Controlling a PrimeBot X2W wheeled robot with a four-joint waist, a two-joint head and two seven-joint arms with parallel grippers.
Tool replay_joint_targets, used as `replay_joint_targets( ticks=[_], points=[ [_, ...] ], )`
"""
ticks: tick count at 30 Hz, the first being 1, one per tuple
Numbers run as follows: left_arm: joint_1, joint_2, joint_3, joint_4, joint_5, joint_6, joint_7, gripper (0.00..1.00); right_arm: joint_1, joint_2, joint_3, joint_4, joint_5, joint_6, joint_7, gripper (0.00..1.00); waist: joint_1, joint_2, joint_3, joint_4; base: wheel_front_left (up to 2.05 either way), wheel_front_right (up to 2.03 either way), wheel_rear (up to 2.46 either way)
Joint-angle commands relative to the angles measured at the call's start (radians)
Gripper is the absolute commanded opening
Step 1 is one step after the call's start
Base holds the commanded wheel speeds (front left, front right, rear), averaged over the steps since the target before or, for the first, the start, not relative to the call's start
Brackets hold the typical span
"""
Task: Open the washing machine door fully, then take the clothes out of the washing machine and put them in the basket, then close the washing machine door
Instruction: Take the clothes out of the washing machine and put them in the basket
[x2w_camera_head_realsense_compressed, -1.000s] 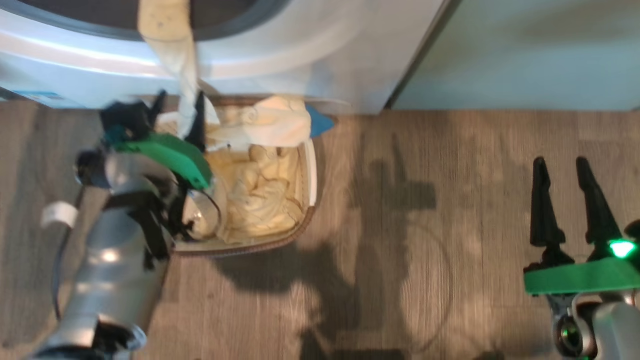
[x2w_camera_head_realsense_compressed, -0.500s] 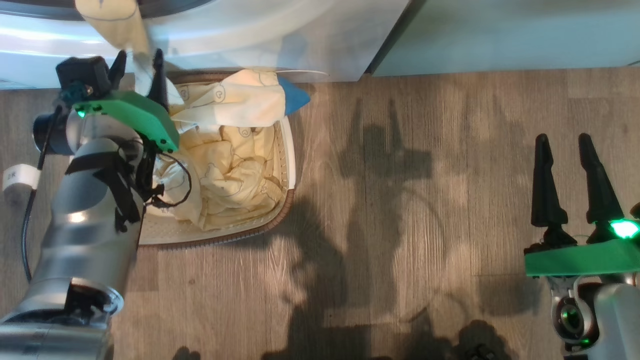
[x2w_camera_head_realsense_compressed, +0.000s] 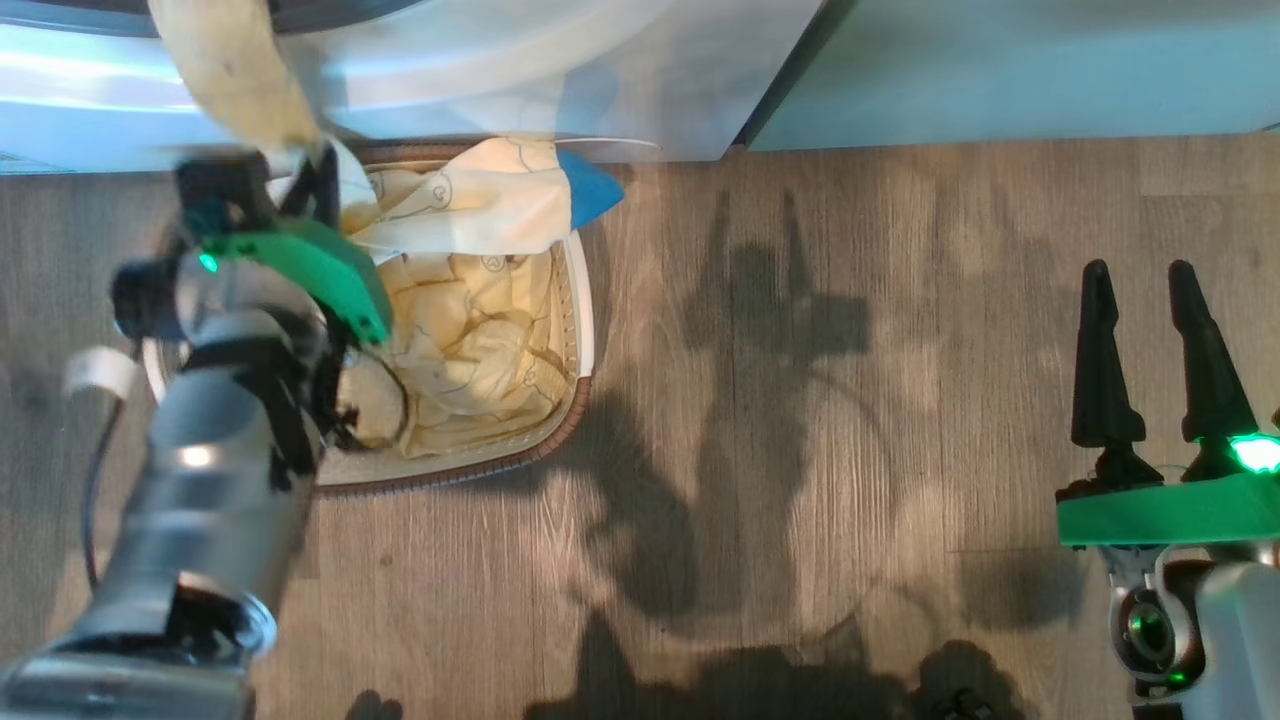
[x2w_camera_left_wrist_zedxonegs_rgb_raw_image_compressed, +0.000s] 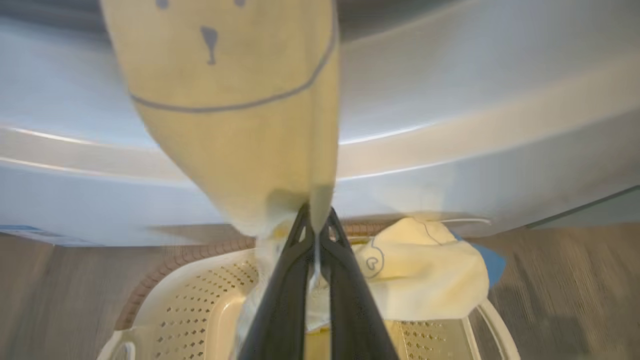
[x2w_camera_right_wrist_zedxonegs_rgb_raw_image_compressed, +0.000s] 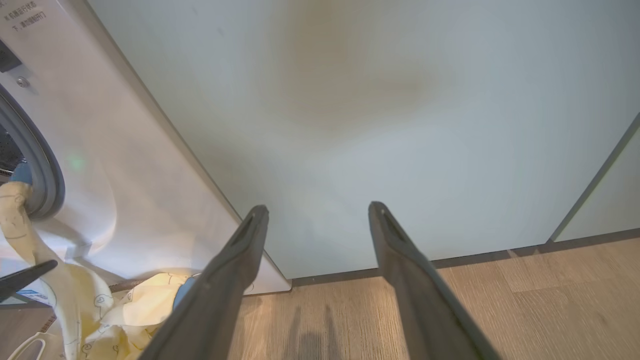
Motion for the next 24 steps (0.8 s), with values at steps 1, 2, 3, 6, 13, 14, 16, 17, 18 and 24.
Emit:
replay_joint_targets(
  ticks=[1,2,3,6,13,14,16,17,18,24],
  points=[
    [0.051,0.018,0.004,0.010,0.007,-0.011,-0.005,0.00,0.008,-0.011,0.016,-0.026,0.011,-0.003,-0.005,1.00,0.0000,0.0000,0.002,0.001,0.00,0.00,0.00],
    [0.060,0.011,-0.003,0.022,0.009,-0.013,-0.005,0.00,0.008,-0.011,0.016,-0.026,0.012,-0.003,-0.005,1.00,0.0000,0.0000,0.003,0.001,0.00,0.00,0.00],
    [0.067,0.005,-0.009,0.036,0.010,-0.015,-0.005,0.00,0.008,-0.011,0.016,-0.026,0.013,-0.003,-0.005,1.00,0.0000,0.0000,0.005,0.001,0.00,0.00,0.00],
    [0.075,-0.007,-0.022,0.085,0.007,-0.021,-0.005,0.00,0.006,-0.011,0.019,-0.028,0.013,-0.003,-0.005,1.00,0.0000,0.0000,0.015,-0.003,0.00,0.00,0.00],
    [0.037,-0.030,-0.042,0.207,-0.010,-0.031,0.002,0.00,0.001,-0.011,0.013,-0.033,0.008,-0.003,-0.005,1.00,0.0000,0.0000,0.058,-0.021,0.00,0.00,0.00],
    [0.030,-0.033,-0.042,0.224,-0.015,-0.033,0.012,0.00,0.001,-0.011,0.014,-0.034,0.009,-0.003,-0.005,1.00,0.0000,0.0000,0.063,-0.024,0.00,0.00,0.00],
    [0.019,-0.040,-0.040,0.251,-0.031,-0.036,0.040,0.00,0.000,-0.011,0.015,-0.035,0.010,-0.003,-0.005,1.00,0.0000,0.0000,0.072,-0.029,0.00,0.00,0.00],
    [0.013,-0.043,-0.040,0.261,-0.039,-0.037,0.059,0.00,-0.001,-0.011,0.016,-0.036,0.011,-0.003,-0.005,1.00,0.0000,0.0000,0.077,-0.032,0.00,0.00,0.00],
    [0.008,-0.045,-0.039,0.269,-0.048,-0.039,0.077,0.00,-0.002,-0.011,0.016,-0.036,0.012,-0.003,-0.005,1.00,0.0000,0.0000,0.083,-0.034,0.00,0.00,0.00],
    [-0.019,-0.043,-0.029,0.296,-0.100,-0.043,0.211,0.00,-0.013,-0.011,0.023,-0.032,0.021,-0.003,-0.005,1.00,0.0000,0.0000,0.110,-0.051,0.00,0.00,0.00]
  ],
)
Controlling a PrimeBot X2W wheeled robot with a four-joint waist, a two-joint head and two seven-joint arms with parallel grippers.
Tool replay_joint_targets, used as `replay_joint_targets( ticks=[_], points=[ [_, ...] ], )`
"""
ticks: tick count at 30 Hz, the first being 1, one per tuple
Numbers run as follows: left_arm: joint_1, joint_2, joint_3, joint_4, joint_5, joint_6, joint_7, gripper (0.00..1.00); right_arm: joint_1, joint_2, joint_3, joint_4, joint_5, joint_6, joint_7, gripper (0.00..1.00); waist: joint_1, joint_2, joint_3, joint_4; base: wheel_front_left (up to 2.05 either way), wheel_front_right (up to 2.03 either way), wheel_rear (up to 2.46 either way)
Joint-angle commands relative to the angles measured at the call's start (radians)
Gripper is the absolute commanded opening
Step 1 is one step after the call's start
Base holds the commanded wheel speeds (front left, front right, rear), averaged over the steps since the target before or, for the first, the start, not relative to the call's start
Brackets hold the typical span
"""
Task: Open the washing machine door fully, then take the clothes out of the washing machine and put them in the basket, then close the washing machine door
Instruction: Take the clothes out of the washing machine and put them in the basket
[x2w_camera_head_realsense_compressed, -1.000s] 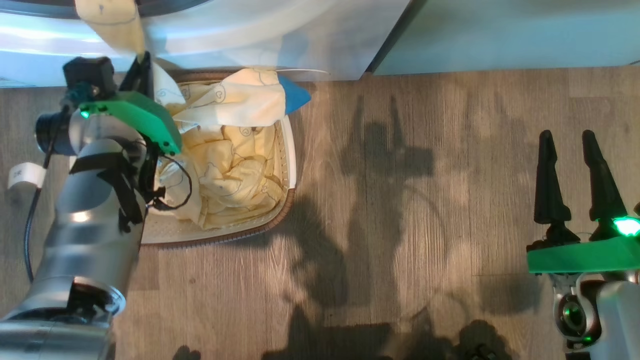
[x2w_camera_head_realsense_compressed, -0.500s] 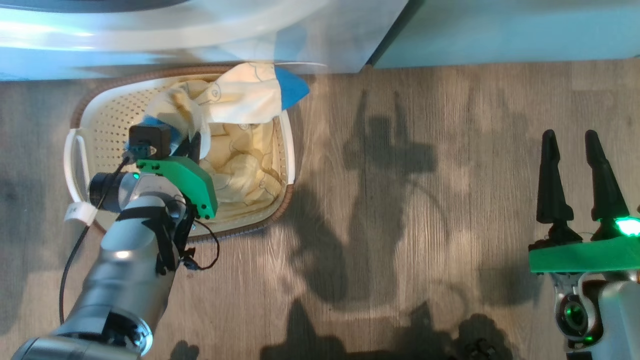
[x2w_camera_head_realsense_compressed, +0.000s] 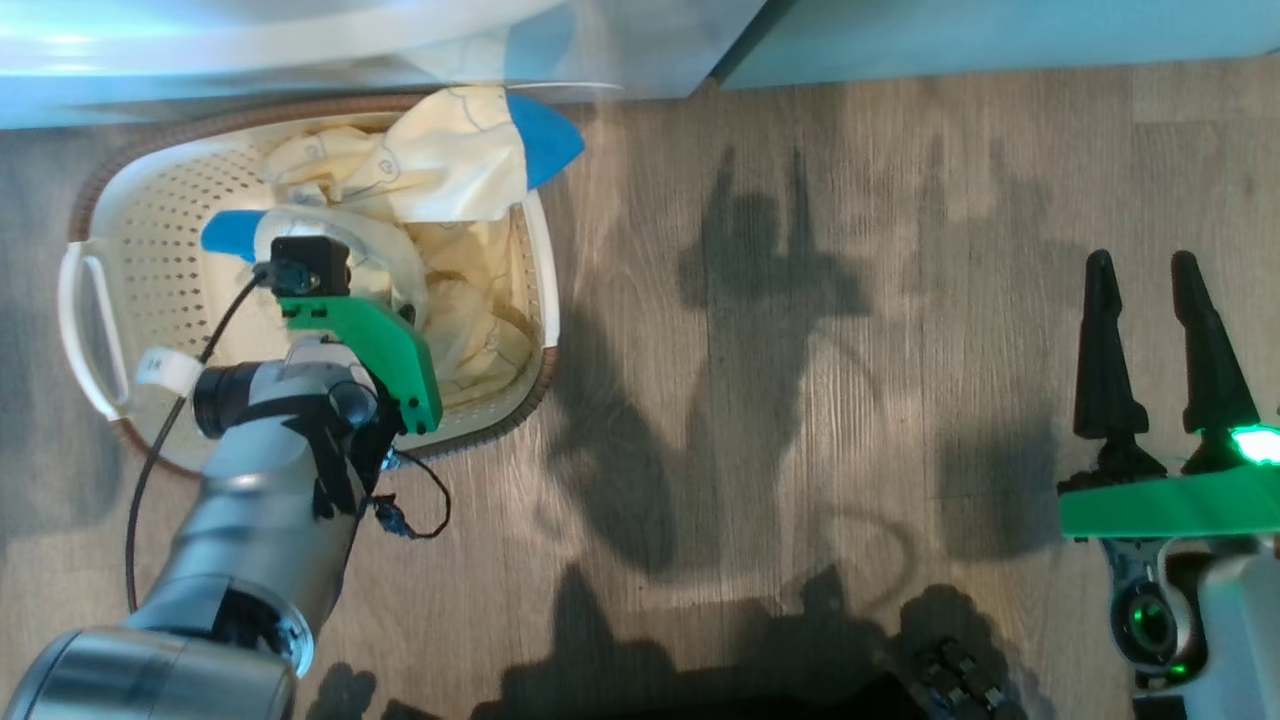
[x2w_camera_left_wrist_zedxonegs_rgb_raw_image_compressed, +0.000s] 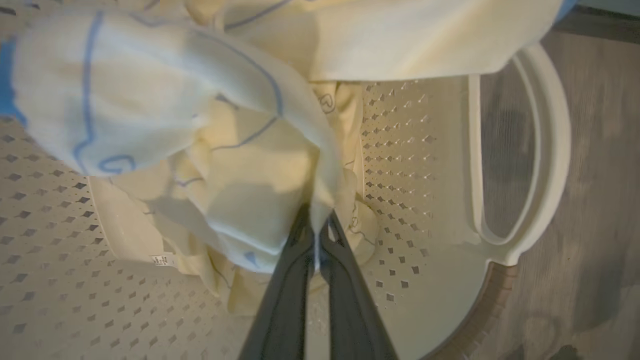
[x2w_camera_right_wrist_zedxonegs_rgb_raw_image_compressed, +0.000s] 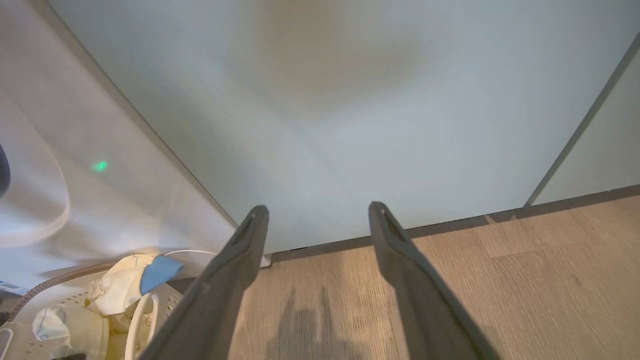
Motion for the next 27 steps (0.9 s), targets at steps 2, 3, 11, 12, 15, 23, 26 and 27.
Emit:
replay_joint_targets(
  ticks=[2,3,11,12,15,23,26,27],
  points=[
    [0.008,0.031,0.029,0.001,-0.016,0.000,0.032,0.00,-0.006,-0.011,0.024,-0.028,0.007,-0.003,-0.005,1.00,0.0000,0.0000,0.011,-0.010,0.00,0.00,0.00],
    [0.009,0.036,0.035,0.004,-0.032,-0.001,0.071,0.00,-0.009,-0.011,0.024,-0.026,0.011,-0.003,-0.005,1.00,0.0000,0.0000,0.016,-0.016,0.00,0.00,0.00],
    [0.020,0.044,0.031,0.009,-0.042,0.016,0.080,1.00,-0.008,-0.011,0.007,-0.022,0.010,-0.003,-0.005,1.00,0.0000,0.0000,0.013,-0.006,0.00,0.00,0.00],
    [0.022,0.043,0.029,0.009,-0.042,0.017,0.067,1.00,-0.008,-0.011,0.004,-0.022,0.007,-0.003,-0.005,1.00,0.0000,0.0000,0.009,-0.001,0.00,0.00,0.00],
    [0.029,0.039,0.011,0.008,-0.028,0.019,0.021,1.00,-0.009,-0.011,-0.005,-0.025,-0.006,-0.003,-0.005,1.00,0.0000,0.0000,-0.006,0.017,0.00,0.00,0.00],
    [0.066,0.008,-0.019,-0.016,-0.018,0.022,-0.155,1.00,0.002,-0.011,-0.045,-0.030,-0.048,-0.003,-0.005,1.00,0.0000,0.0000,-0.067,0.084,0.00,0.00,0.00],
    [0.085,0.000,-0.017,-0.056,-0.023,0.026,-0.191,1.00,0.009,-0.011,-0.062,-0.033,-0.069,-0.003,-0.005,1.00,0.0000,0.0000,-0.097,0.111,0.00,0.00,0.00],
    [0.094,-0.001,-0.014,-0.077,-0.026,0.028,-0.196,1.00,0.013,-0.011,-0.068,-0.034,-0.075,-0.003,-0.005,1.00,0.0000,0.0000,-0.107,0.120,0.00,0.00,0.00]
  ],
)
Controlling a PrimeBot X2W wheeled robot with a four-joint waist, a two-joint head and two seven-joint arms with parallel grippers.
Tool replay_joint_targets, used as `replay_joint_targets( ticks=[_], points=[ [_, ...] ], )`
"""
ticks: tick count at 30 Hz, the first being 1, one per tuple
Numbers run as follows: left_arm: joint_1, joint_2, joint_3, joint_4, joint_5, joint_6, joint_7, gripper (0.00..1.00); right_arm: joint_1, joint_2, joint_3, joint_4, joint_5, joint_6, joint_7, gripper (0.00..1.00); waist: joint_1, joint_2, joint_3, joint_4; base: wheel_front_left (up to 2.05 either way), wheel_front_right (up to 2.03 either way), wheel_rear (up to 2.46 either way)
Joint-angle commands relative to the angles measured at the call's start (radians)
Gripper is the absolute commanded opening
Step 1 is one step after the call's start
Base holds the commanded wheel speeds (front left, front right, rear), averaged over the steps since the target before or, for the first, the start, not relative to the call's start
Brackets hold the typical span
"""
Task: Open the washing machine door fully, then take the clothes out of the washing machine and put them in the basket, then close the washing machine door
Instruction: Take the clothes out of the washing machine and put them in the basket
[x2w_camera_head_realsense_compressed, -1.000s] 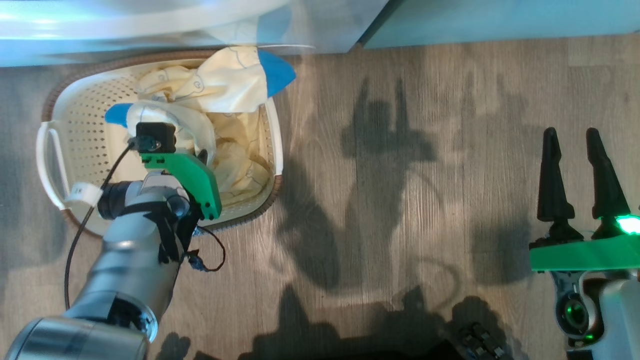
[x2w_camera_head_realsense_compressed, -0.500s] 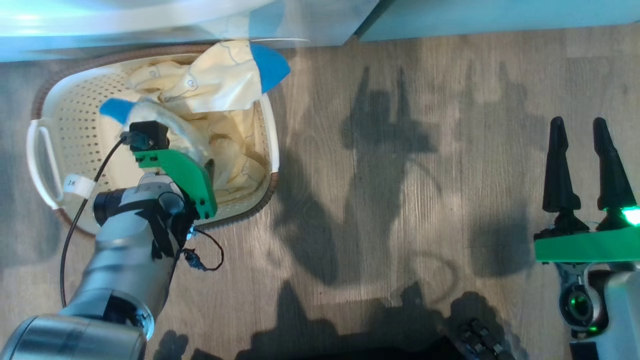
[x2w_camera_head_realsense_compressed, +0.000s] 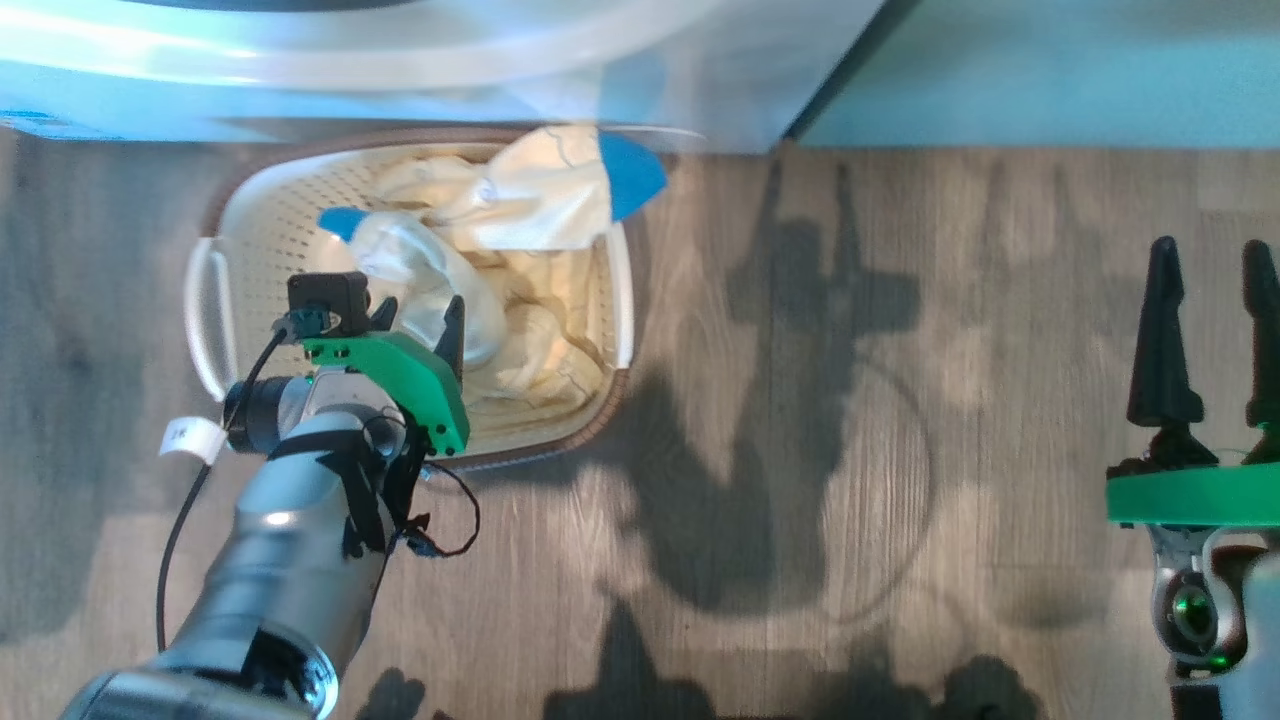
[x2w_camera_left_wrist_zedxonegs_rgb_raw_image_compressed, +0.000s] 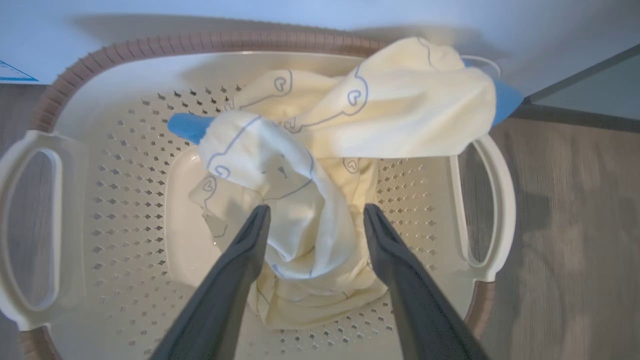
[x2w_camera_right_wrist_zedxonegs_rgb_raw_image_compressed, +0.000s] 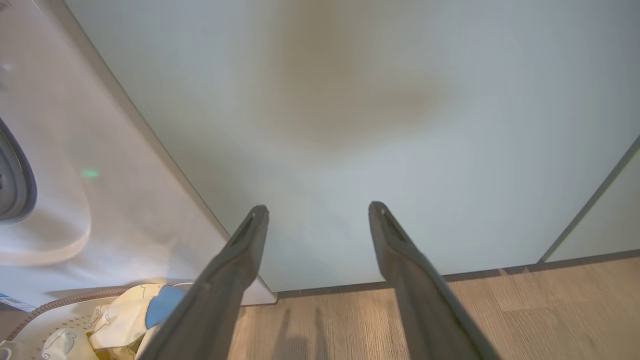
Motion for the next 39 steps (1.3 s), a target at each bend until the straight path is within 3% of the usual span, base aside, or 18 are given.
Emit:
replay_joint_targets(
  ticks=[1,10,18,25,39],
  points=[
    [0.032,0.025,0.026,-0.037,-0.004,0.009,-0.012,1.00,0.026,-0.010,0.010,-0.035,-0.009,-0.003,-0.005,1.00,0.0001,-0.0001,-0.032,0.029,0.00,0.00,0.00],
    [0.255,0.015,0.111,-0.542,0.018,0.044,-0.014,1.00,0.059,-0.010,-0.028,-0.038,-0.046,-0.003,-0.005,1.00,0.0001,-0.0001,-0.147,0.078,0.00,0.00,0.00],
    [0.449,0.008,0.143,-0.908,0.071,0.062,-0.014,1.00,0.105,-0.010,-0.017,-0.030,-0.073,-0.003,-0.005,1.00,0.0001,-0.0001,-0.261,0.099,0.00,0.00,0.00],
    [0.561,0.015,0.133,-1.085,0.120,0.062,-0.014,1.00,0.147,-0.010,0.013,-0.021,-0.088,-0.003,-0.005,1.00,0.0001,-0.0001,-0.358,0.101,0.00,0.00,0.00],
    [0.730,0.035,0.099,-1.271,0.142,0.072,0.038,1.00,0.233,-0.010,0.053,-0.011,-0.076,-0.003,-0.005,1.00,0.0001,-0.0001,-0.511,0.098,0.00,0.00,0.00]
  ],
)
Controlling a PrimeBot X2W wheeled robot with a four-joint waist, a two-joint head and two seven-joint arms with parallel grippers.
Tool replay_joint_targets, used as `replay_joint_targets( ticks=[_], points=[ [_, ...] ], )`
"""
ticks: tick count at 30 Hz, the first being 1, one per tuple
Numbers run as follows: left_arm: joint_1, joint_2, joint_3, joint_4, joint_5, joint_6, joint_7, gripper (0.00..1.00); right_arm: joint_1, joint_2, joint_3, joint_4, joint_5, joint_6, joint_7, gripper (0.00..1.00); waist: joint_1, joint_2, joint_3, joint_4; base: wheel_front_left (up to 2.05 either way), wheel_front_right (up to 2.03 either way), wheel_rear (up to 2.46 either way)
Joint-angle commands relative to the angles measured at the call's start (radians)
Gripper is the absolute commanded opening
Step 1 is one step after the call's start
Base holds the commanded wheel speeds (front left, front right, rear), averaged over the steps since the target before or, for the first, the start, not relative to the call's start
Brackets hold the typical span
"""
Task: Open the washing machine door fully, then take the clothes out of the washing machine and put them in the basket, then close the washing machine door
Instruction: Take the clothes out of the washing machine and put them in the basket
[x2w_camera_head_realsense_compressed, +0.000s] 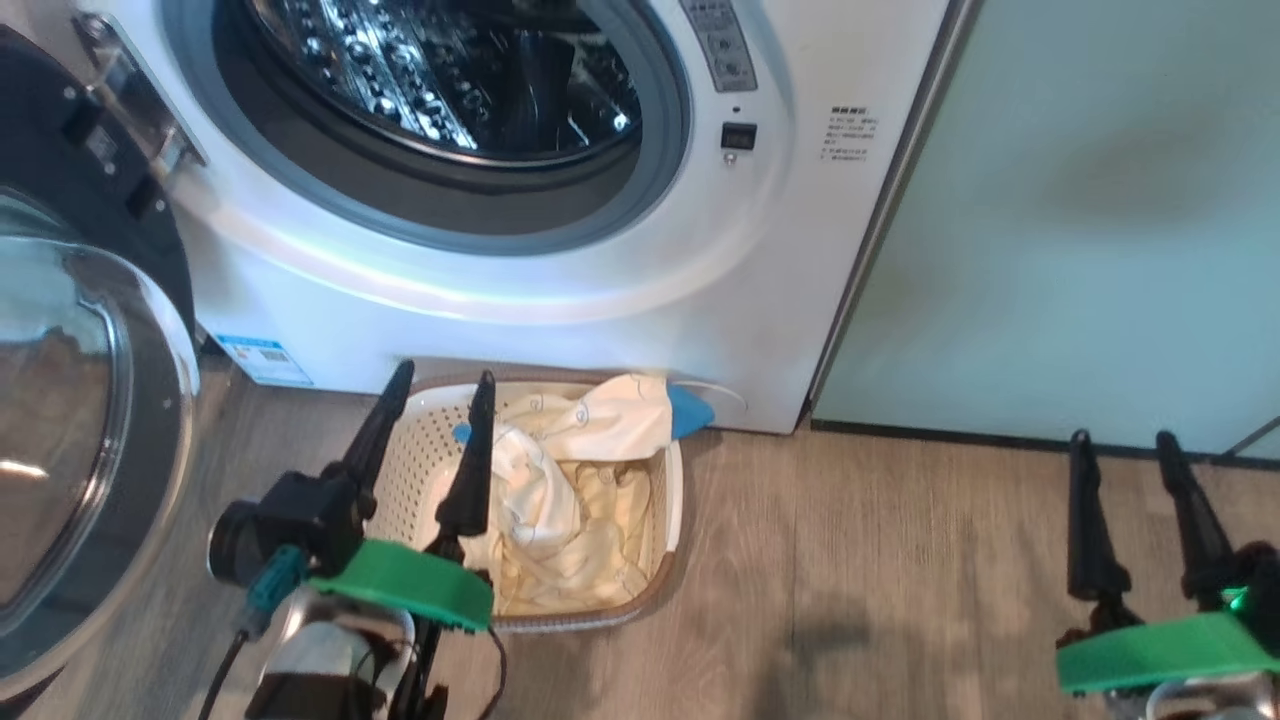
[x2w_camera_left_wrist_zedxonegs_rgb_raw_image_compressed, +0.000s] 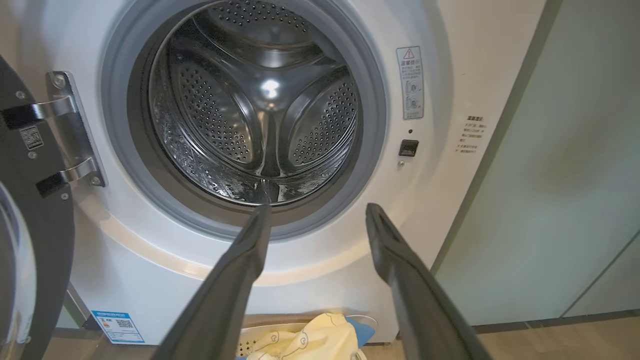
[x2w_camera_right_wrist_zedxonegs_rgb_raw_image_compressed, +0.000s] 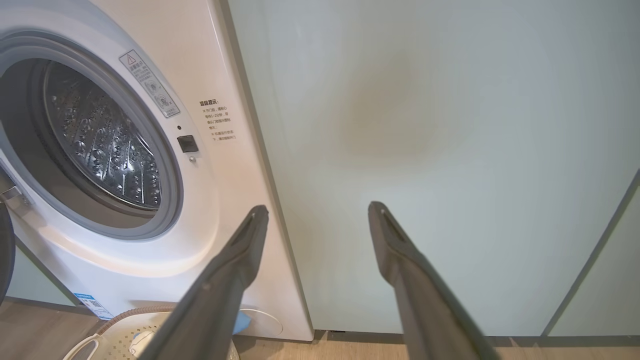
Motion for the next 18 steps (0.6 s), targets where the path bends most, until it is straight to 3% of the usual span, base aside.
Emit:
replay_joint_targets(
  ticks=[1,18],
  points=[
    [-0.008,0.024,0.034,-0.043,0.009,0.006,0.006,1.00,-0.004,-0.011,0.026,-0.027,0.002,-0.003,-0.005,1.00,0.0002,-0.0001,-0.023,0.000,0.00,0.00,0.00],
    [0.121,0.038,0.030,-0.095,-0.001,0.026,0.049,1.00,0.091,-0.011,0.017,-0.054,0.006,-0.003,-0.005,1.00,0.0002,-0.0001,-0.135,-0.014,0.00,0.00,0.00]
  ],
)
